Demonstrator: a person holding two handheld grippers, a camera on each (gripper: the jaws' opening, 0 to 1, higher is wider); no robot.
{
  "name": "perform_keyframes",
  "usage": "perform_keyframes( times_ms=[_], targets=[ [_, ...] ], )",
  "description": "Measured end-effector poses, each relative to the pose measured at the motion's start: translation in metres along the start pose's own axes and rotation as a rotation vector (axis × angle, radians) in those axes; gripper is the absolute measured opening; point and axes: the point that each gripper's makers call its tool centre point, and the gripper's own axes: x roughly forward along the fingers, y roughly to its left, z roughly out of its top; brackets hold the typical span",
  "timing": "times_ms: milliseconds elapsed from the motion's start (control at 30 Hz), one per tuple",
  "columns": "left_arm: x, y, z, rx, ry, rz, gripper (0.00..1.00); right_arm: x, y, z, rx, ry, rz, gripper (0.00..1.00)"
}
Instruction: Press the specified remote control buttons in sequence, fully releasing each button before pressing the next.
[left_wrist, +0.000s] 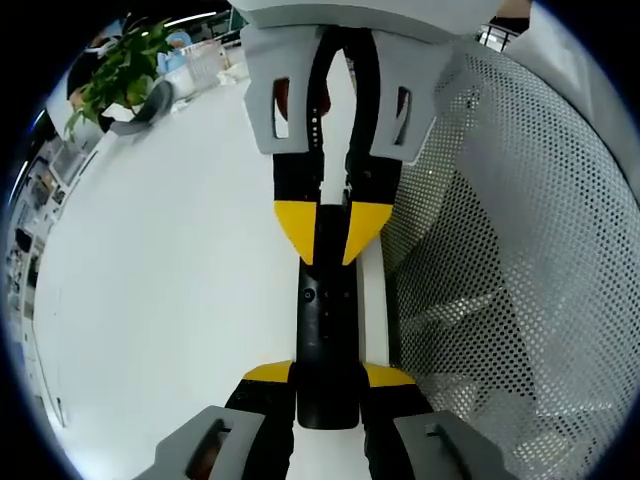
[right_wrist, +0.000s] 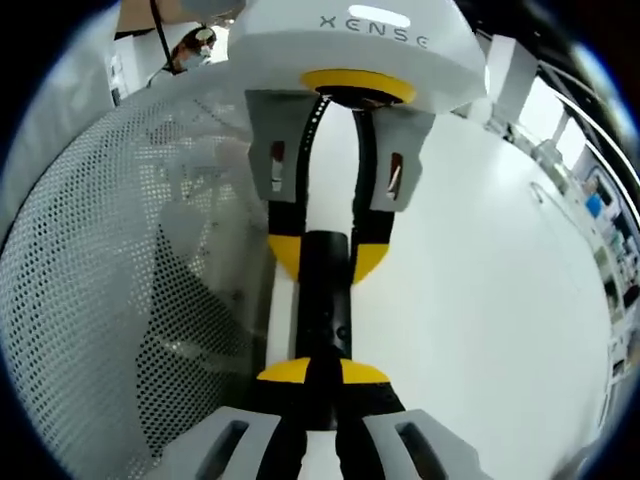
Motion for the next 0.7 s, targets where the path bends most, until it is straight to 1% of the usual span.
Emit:
perform_keyframes(
  times_ms=[67,133,200,233,300,467,700],
  targets=[
    [-0.0001,-0.0001,0.0002,0.002,0.000,-0.001,0.24,-0.0005,-0.0002,-0.0007,0.027,-0.007,0.006,0.05],
    [-0.0002,-0.0004,0.0003,0.001,0.000,0.000,0.24,-0.0007,0.0008,-0.0011,0.030,-0.014,0.000,0.06],
    [-0.0002,-0.0006,0.0002,0.000,0.001,0.001,0.24,-0.0015,0.0003,-0.0010,0.061,-0.036,-0.005,0.06],
    [-0.0001,-0.0007,0.0002,-0.001,0.002,0.003,0.24,-0.0018,0.0001,-0.0009,0.092,-0.050,-0.006,0.06],
    [-0.0001,-0.0009,0.0001,-0.003,0.003,0.003,0.24,-0.0025,0.0009,-0.0013,0.067,-0.062,-0.013,0.06],
    [-0.0007,-0.0015,0.0003,-0.003,0.002,0.004,0.24,-0.0029,0.0012,-0.0005,0.061,-0.068,-0.020,0.06],
    [-0.0005,-0.0015,0.0006,-0.007,0.003,0.006,0.24,-0.0040,0.0012,-0.0022,0.079,-0.061,-0.025,0.06]
  ],
)
